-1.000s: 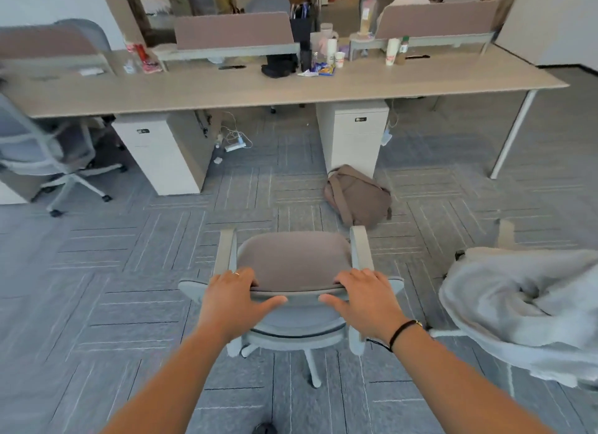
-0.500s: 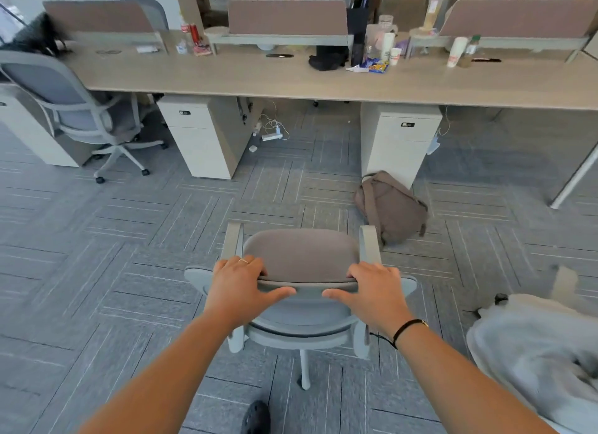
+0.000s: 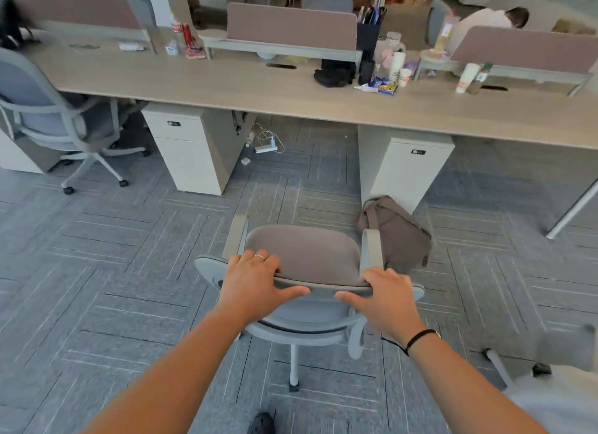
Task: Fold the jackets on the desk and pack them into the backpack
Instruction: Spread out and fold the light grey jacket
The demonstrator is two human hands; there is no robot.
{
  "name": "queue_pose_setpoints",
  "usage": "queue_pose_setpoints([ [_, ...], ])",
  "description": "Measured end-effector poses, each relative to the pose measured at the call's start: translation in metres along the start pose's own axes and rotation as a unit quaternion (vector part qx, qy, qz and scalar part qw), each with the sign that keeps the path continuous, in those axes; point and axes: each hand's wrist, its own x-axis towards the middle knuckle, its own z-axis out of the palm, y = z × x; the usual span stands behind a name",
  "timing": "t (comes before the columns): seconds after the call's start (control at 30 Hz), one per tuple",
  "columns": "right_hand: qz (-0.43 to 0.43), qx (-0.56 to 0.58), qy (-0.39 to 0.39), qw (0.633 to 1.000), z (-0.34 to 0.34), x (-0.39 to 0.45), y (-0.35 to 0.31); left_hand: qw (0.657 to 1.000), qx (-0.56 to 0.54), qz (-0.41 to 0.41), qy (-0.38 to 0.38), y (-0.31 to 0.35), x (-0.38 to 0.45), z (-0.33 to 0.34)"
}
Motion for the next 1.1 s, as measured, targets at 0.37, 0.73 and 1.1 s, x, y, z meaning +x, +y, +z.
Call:
queue_pose_setpoints([
  [0.37, 0.052, 0.035, -0.05, 0.997, -0.007, 0.164, 0.018, 0.999, 0.012, 0.041, -0.025, -0.036, 0.178, 0.0],
  [0.73, 0.012, 0.052, 0.003, 0.999, -0.014, 0.365, 0.097, 1.0, -0.002, 0.017, -0.024, -0.023, 0.38, 0.008],
  [1.1, 0.003, 0.03, -0.039, 0.999, -0.027, 0.559, 0.155, 0.999, -0.013, 0.017, -0.049, -0.027, 0.582, 0.003],
])
